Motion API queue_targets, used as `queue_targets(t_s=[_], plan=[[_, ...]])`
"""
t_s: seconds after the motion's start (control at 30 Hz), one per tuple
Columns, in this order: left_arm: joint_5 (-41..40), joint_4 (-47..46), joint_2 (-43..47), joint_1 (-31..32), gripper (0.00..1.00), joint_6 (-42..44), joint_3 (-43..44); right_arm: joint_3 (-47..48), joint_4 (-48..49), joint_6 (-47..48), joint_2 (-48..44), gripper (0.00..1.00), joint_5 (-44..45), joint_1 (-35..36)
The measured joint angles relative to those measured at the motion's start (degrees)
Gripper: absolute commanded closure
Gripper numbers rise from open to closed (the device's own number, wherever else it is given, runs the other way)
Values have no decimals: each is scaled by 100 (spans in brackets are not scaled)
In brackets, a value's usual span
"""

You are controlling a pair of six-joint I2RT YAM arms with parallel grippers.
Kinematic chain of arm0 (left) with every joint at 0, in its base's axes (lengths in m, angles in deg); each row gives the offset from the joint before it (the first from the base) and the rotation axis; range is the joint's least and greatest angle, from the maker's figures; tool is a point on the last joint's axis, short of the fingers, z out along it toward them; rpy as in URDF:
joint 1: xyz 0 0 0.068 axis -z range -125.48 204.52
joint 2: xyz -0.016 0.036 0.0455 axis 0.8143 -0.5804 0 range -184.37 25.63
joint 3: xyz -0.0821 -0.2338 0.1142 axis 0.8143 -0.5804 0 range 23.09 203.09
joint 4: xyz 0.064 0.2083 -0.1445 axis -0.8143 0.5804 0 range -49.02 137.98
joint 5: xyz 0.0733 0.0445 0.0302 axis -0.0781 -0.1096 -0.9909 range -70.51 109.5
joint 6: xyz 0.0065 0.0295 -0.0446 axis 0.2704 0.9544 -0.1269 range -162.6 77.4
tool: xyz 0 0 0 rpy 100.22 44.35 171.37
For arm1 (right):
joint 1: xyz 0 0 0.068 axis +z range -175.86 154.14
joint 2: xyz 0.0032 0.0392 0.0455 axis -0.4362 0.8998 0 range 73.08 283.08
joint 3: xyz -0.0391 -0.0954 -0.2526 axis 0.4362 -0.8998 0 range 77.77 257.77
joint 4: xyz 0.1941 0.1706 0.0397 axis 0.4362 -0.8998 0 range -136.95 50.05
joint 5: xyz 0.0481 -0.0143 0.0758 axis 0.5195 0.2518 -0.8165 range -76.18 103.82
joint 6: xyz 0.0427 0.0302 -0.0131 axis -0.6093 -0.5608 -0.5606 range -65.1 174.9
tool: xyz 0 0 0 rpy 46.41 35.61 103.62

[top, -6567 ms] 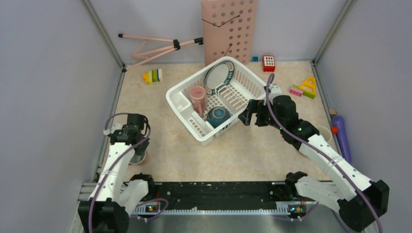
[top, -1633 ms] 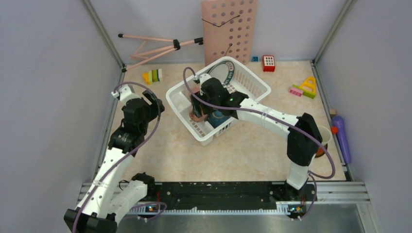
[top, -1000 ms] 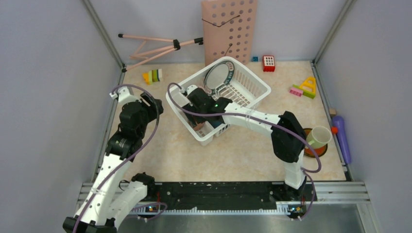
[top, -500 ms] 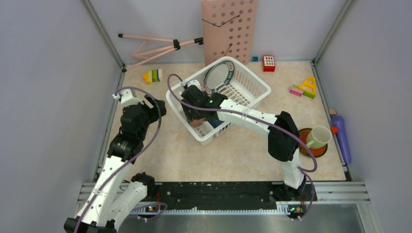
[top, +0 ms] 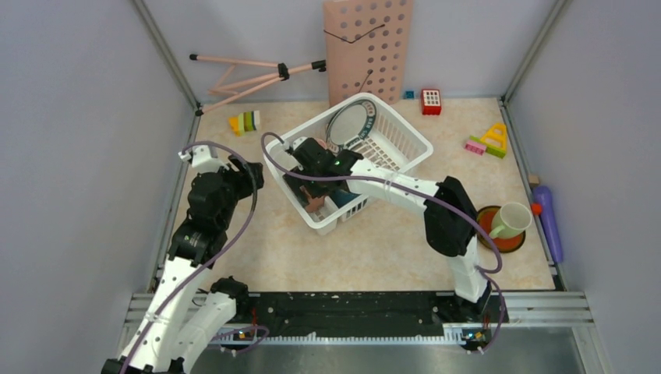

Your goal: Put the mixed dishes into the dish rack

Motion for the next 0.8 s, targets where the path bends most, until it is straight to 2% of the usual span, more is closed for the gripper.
queue_targets(t_s=[0.07,0.3,0.47,0.63,0.73,0.8], plan=[[-98,-55,81,0,34,-28,-20,-74,22,118,-59,8,-81,0],[-378,-46,2,0,39,-236,-24,-70,24,363,-144,5,-275,0],[-542,-39,-22,0,47,-356,-24,-70,13,404,-232,5,-393,0],[-632,-42,39,0,48,-442,-24,-70,-48,409,-538,5,-431,0],[-595,-46,50,0,43,-470,-22,-72,-61,415,-841,5,-417,2],[-511,-42,35,0,48,-503,-22,-76,-83,415,-1091,5,-343,-15]])
